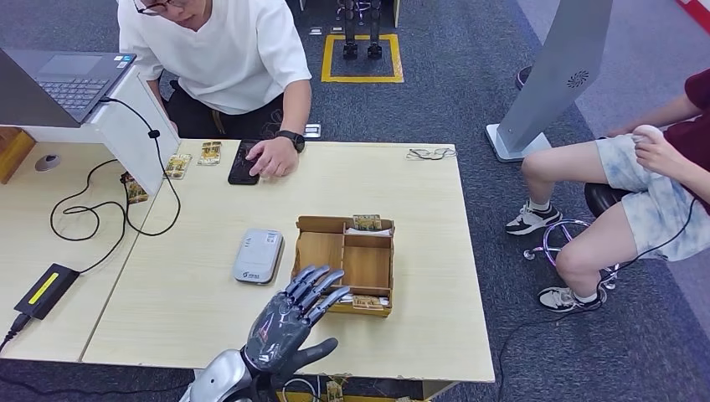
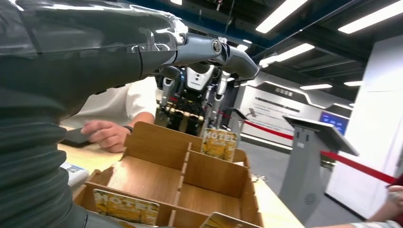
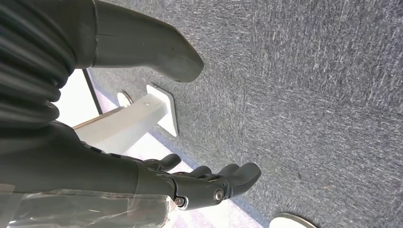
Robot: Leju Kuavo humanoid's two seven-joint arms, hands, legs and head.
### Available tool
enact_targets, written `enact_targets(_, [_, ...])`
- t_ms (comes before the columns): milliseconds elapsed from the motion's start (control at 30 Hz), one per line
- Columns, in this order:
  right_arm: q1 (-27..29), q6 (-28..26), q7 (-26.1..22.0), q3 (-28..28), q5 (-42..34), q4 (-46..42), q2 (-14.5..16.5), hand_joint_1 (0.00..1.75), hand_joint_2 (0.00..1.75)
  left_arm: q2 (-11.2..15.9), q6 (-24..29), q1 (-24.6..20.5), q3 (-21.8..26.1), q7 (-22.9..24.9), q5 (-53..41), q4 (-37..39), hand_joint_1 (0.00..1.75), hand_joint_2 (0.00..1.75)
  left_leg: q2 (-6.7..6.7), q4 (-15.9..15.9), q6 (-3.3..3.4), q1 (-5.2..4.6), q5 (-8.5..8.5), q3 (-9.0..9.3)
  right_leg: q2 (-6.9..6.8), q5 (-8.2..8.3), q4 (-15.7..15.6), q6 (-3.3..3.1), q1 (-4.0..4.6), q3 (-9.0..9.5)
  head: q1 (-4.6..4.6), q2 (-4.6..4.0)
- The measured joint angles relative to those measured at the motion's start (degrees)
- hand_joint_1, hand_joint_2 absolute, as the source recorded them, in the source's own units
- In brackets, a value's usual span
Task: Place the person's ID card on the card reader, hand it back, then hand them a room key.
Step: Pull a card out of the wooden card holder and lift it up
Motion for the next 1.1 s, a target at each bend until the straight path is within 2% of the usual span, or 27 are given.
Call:
enact_targets(267, [0.0, 0.0, 0.3, 0.0, 0.0, 0.0, 0.0, 0.0, 1.75, -0.3, 2.4, -0.2, 0.0, 5.0, -4.0, 1.1, 0.0, 1.75, 0.0, 0.0, 0.0, 0.0, 0.0, 0.0, 0.0, 0.0, 0.0, 0.0, 0.0, -0.01, -0.01, 0.0])
enact_targets(400, [0.1, 0.1, 0.5, 0.0, 0.0, -0.3, 0.0, 0.0, 1.75, -0.7, 2.5, -0.4, 0.0, 9.2, -7.3, 1.7, 0.0, 1.75, 0.0, 0.0, 0.0, 0.0, 0.0, 0.0, 0.01, 0.0, 0.0, 0.0, 0.0, -0.01, 0.0, 0.0])
enact_targets(767, [0.2, 0.9, 1.4, -0.4, 0.0, -1.7, 0.3, 0.0, 1.75, -1.3, -1.2, -0.9, 0.0, 17.8, -14.1, 3.7, 0.0, 1.75, 0.01, 0.0, 0.0, 0.0, 0.0, 0.0, 0.01, 0.0, 0.0, 0.0, 0.0, -0.01, -0.01, 0.0])
enact_targets(1100, [0.4, 1.2, 1.7, -0.4, 0.0, -2.3, 0.3, 0.0, 1.75, -1.4, -2.7, -1.1, 0.0, 18.9, -15.1, 6.2, 0.0, 1.75, 0.01, 0.0, 0.0, 0.0, 0.0, 0.0, 0.01, 0.0, 0.0, 0.0, 0.0, -0.01, 0.0, 0.0])
